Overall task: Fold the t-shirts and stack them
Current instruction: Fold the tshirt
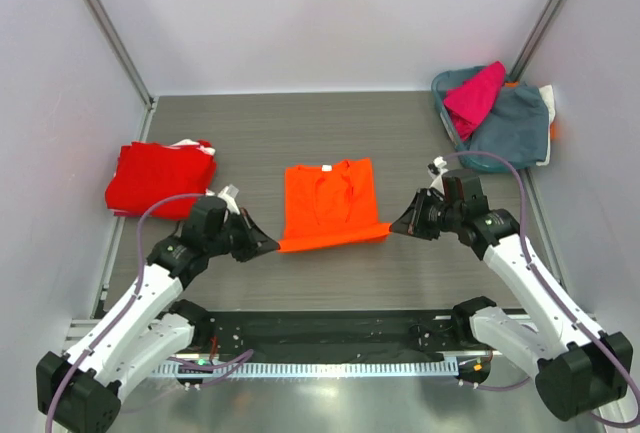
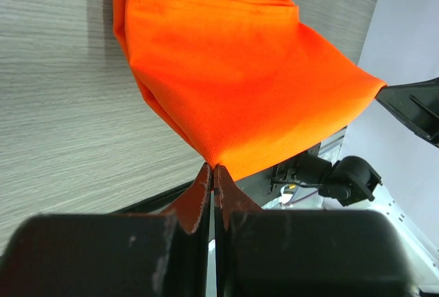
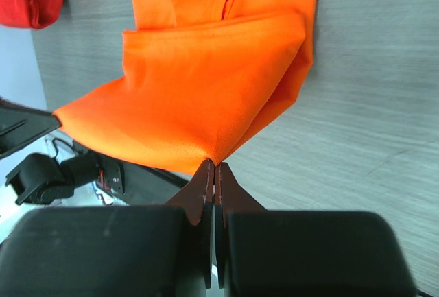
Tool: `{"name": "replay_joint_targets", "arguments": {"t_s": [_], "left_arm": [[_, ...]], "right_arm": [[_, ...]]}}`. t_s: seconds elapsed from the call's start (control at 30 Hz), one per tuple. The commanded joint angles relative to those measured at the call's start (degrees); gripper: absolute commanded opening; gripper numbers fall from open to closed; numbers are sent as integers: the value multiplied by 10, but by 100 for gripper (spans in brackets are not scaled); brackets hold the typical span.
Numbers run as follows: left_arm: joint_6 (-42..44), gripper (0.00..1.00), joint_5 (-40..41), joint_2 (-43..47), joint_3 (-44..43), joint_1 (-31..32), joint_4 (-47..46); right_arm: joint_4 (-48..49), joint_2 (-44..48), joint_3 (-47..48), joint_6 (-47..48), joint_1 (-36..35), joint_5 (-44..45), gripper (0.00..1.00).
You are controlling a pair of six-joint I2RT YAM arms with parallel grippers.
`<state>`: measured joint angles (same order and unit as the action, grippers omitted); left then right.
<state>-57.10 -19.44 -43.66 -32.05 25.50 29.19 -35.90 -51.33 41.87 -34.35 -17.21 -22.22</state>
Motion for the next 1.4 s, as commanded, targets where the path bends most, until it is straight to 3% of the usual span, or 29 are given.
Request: {"name": "replay_joint_targets", "arguments": {"t_s": [0.0,0.3,0.77,1.37], "left_arm": [[3,0,32,-18,-55,-2,6],[37,0,50,-128,-150,-11,14],[67,0,2,-293,-249,-95,-32],[67,0,-30,-524,-414,-149,-81]], "right_arm": [[-3,-33,56,24,1,56,1],[0,-161,164,53,10,78,1],[35,-344,298,73,47,42,1],[66,-540,459,53,68,31,1]]}}
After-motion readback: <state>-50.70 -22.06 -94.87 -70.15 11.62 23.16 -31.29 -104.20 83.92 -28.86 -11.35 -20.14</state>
